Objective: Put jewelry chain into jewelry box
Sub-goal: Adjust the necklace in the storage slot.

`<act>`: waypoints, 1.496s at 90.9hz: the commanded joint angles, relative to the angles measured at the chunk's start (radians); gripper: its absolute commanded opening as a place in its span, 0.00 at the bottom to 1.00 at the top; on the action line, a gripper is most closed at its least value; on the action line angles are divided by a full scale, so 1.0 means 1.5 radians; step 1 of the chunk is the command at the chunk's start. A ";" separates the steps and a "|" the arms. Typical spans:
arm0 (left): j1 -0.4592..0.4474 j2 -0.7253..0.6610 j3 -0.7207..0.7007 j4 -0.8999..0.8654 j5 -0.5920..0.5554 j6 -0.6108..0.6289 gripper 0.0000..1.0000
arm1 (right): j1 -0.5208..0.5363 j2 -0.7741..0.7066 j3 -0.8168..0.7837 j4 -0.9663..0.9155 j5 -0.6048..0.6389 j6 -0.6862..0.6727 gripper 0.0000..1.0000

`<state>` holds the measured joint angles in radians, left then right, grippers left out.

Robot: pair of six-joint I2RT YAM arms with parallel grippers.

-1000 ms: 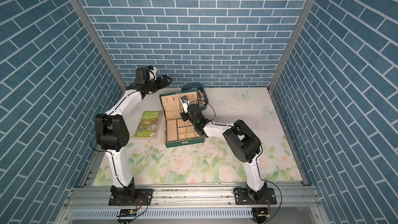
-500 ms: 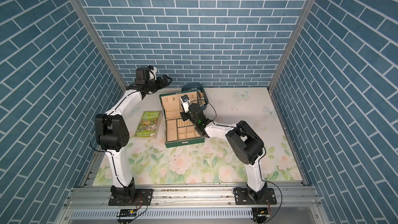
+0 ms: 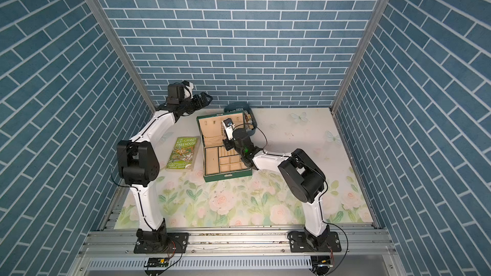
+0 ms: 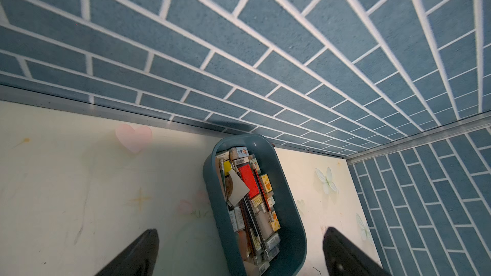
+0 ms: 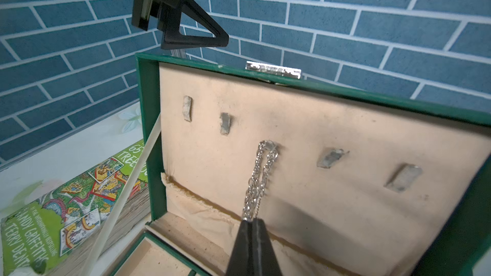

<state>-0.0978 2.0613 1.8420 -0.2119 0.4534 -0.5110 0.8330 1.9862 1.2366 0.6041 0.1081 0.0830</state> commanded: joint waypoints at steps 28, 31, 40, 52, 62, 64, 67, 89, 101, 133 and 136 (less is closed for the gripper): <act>-0.001 0.009 0.014 -0.005 0.006 0.010 1.00 | -0.001 0.036 0.028 -0.036 0.007 0.026 0.02; -0.001 0.009 0.014 -0.005 0.006 0.009 1.00 | -0.001 0.036 0.030 -0.037 0.008 0.026 0.04; -0.001 0.009 0.015 -0.005 0.006 0.010 1.00 | -0.001 0.034 0.031 -0.039 0.009 0.028 0.12; -0.001 0.009 0.015 -0.006 0.006 0.009 0.99 | -0.001 0.030 0.030 -0.039 0.012 0.028 0.15; -0.001 0.007 0.015 -0.006 0.006 0.010 1.00 | -0.001 0.024 0.026 -0.039 0.015 0.028 0.20; -0.001 0.006 0.015 -0.005 0.006 0.010 1.00 | -0.001 0.022 0.025 -0.040 0.015 0.028 0.23; -0.001 0.006 0.014 -0.006 0.006 0.010 1.00 | -0.001 0.021 0.024 -0.041 0.017 0.028 0.26; -0.001 0.000 0.014 -0.007 0.005 0.011 1.00 | -0.002 -0.003 0.009 -0.042 0.024 0.029 0.40; -0.001 -0.012 0.008 -0.009 -0.008 0.014 1.00 | -0.001 -0.050 -0.021 -0.026 0.036 0.026 0.47; 0.016 -0.086 0.011 -0.052 -0.113 0.014 1.00 | -0.005 -0.250 -0.119 -0.072 0.141 0.016 0.75; 0.019 -0.095 0.009 -0.057 -0.127 0.014 1.00 | -0.005 -0.266 -0.127 -0.075 0.161 0.020 0.78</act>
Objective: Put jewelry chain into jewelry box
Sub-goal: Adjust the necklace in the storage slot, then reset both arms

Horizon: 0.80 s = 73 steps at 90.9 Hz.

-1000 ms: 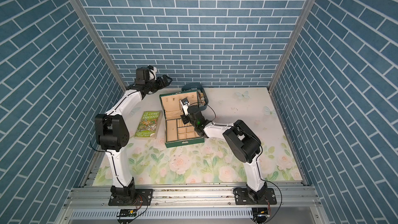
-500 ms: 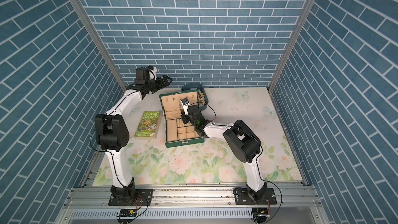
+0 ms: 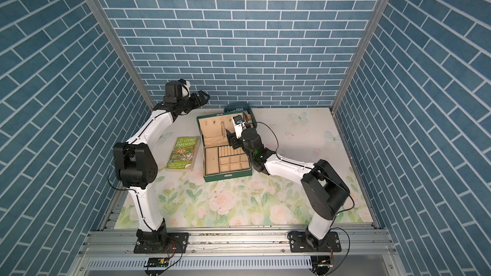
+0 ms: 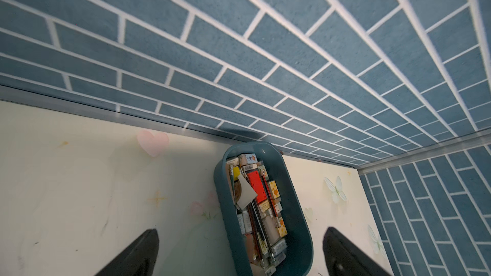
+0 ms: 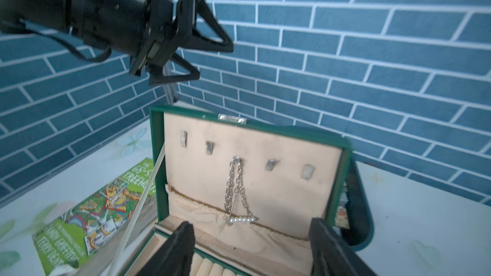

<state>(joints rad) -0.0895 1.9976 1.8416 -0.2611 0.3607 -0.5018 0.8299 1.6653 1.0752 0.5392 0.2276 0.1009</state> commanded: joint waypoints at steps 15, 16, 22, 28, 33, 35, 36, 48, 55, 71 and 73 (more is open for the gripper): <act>0.022 -0.138 -0.046 -0.036 -0.173 -0.009 1.00 | -0.025 -0.142 -0.090 -0.009 0.166 0.039 0.99; 0.022 -0.146 -0.054 -0.036 -0.182 -0.010 1.00 | -0.028 -0.148 -0.095 -0.009 0.171 0.043 1.00; 0.022 -0.209 -0.131 -0.015 -0.231 -0.020 0.99 | -0.050 -0.186 -0.147 0.045 0.208 0.088 1.00; 0.022 -0.283 -0.232 0.034 -0.274 -0.028 1.00 | -0.069 -0.223 -0.221 0.140 0.273 0.118 1.00; 0.022 -0.353 -0.333 0.079 -0.314 -0.041 0.99 | -0.073 -0.239 -0.272 0.236 0.344 0.067 1.00; 0.021 -0.383 -0.375 0.103 -0.333 -0.047 1.00 | -0.076 -0.242 -0.284 0.260 0.364 0.033 1.00; 0.020 -0.398 -0.398 0.116 -0.341 -0.050 0.99 | -0.078 -0.244 -0.288 0.267 0.371 0.015 1.00; 0.016 -0.593 -0.705 0.312 -0.451 -0.083 1.00 | -0.119 -0.262 -0.298 0.193 0.391 -0.019 1.00; 0.011 -0.691 -0.840 0.411 -0.498 -0.047 0.99 | -0.154 -0.270 -0.326 0.192 0.338 -0.033 1.00; 0.010 -0.717 -0.944 0.440 -0.468 0.106 1.00 | -0.280 -0.284 -0.431 0.219 0.060 -0.123 1.00; 0.009 -0.715 -0.959 0.457 -0.445 0.135 1.00 | -0.291 -0.284 -0.435 0.212 0.049 -0.123 1.00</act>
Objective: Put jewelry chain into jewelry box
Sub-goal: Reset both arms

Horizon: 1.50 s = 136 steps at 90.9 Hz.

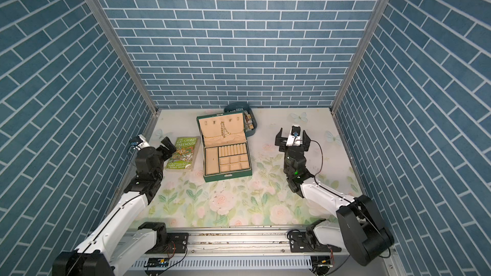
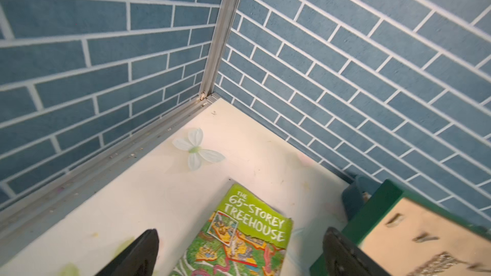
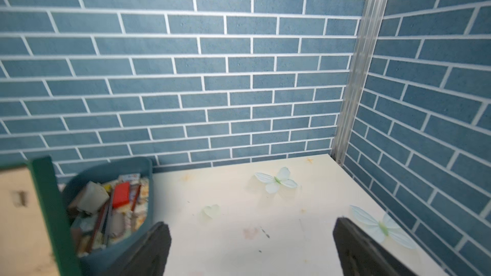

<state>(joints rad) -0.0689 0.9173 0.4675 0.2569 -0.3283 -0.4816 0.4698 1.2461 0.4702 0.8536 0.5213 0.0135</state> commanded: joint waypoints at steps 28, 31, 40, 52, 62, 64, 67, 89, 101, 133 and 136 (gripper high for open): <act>-0.004 0.091 -0.154 0.317 0.132 0.322 0.99 | -0.154 0.038 -0.161 0.141 -0.139 -0.092 1.00; -0.004 0.116 -0.156 0.341 0.133 0.314 0.99 | -0.157 0.052 -0.173 0.173 -0.130 -0.093 1.00; -0.004 0.191 -0.151 0.396 0.156 0.307 1.00 | -0.167 0.076 -0.218 0.308 -0.166 -0.112 0.99; -0.004 0.257 -0.163 0.512 0.153 0.338 0.99 | -0.183 0.106 -0.254 0.400 -0.164 -0.095 0.99; -0.003 0.302 -0.206 0.678 0.134 0.335 1.00 | -0.200 0.183 -0.294 0.540 -0.195 -0.087 1.00; -0.003 0.319 -0.216 0.704 0.133 0.335 1.00 | -0.200 0.202 -0.300 0.573 -0.196 -0.088 0.99; -0.004 0.345 -0.234 0.766 0.130 0.337 1.00 | -0.199 0.218 -0.303 0.590 -0.191 -0.093 0.99; 0.008 0.400 -0.179 0.704 0.095 0.310 1.00 | -0.270 0.190 -0.184 0.321 -0.228 -0.010 1.00; 0.010 0.394 -0.177 0.689 0.086 0.300 1.00 | -0.271 0.189 -0.186 0.322 -0.228 -0.011 1.00; 0.010 0.396 -0.175 0.689 0.088 0.299 0.99 | -0.271 0.188 -0.188 0.323 -0.228 -0.011 1.00; 0.011 0.396 -0.176 0.692 0.088 0.300 1.00 | -0.271 0.188 -0.188 0.323 -0.227 -0.011 1.00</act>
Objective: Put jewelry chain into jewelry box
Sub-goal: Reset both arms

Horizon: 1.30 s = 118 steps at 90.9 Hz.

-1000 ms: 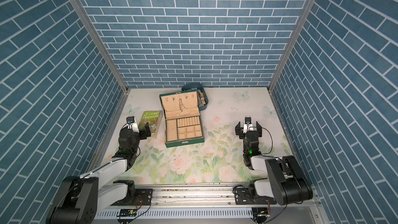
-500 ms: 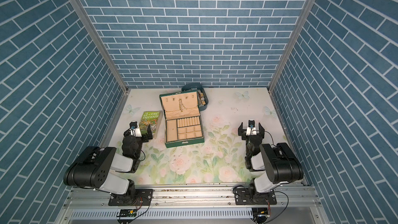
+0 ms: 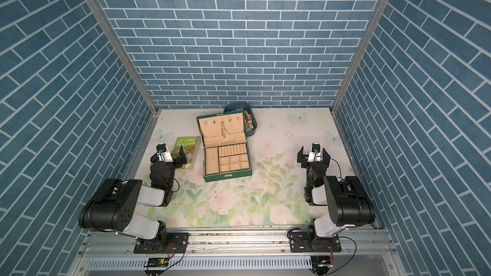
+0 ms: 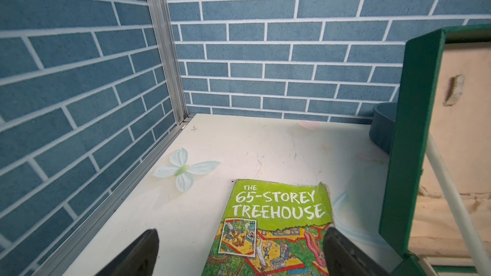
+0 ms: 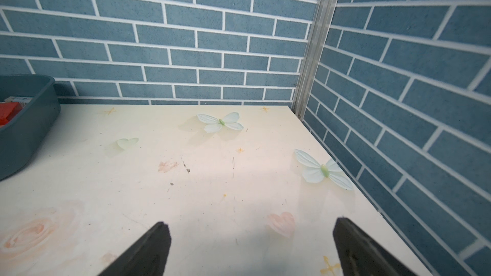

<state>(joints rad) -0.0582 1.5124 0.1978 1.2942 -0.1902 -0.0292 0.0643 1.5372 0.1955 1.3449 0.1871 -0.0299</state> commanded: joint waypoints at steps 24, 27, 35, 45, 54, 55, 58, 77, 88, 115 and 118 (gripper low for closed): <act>0.002 0.000 0.003 0.001 0.000 0.000 1.00 | -0.001 -0.006 -0.004 -0.004 -0.004 0.018 1.00; 0.003 -0.001 0.003 0.001 -0.001 0.000 1.00 | 0.000 -0.006 -0.005 -0.004 -0.004 0.018 1.00; 0.003 -0.001 0.002 0.001 -0.001 0.000 1.00 | -0.001 -0.007 -0.004 -0.004 -0.004 0.018 1.00; 0.003 0.000 0.003 0.001 -0.001 0.000 1.00 | -0.001 -0.005 -0.004 -0.004 -0.004 0.017 1.00; 0.003 0.000 0.003 0.002 -0.001 0.000 0.99 | -0.002 -0.006 -0.004 -0.004 -0.004 0.018 1.00; 0.003 0.000 0.003 0.001 -0.001 0.000 0.99 | -0.001 -0.006 -0.004 -0.004 -0.004 0.018 1.00; 0.003 0.000 0.003 0.001 0.000 0.000 1.00 | 0.000 -0.006 -0.003 -0.004 -0.005 0.018 1.00; -0.001 -0.005 -0.019 0.030 0.111 0.051 0.99 | -0.001 -0.005 -0.003 -0.006 -0.003 0.017 1.00; 0.011 0.000 0.004 -0.002 0.038 0.004 1.00 | 0.000 -0.006 -0.003 -0.006 -0.004 0.017 1.00; 0.009 0.000 0.009 -0.009 0.051 0.012 1.00 | -0.001 -0.005 -0.003 -0.006 -0.003 0.017 1.00; 0.009 0.000 0.009 -0.010 0.051 0.012 1.00 | 0.000 -0.005 -0.002 -0.006 -0.004 0.018 1.00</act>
<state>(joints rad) -0.0505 1.5124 0.1932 1.2846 -0.1143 -0.0082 0.0643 1.5372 0.1955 1.3380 0.1867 -0.0299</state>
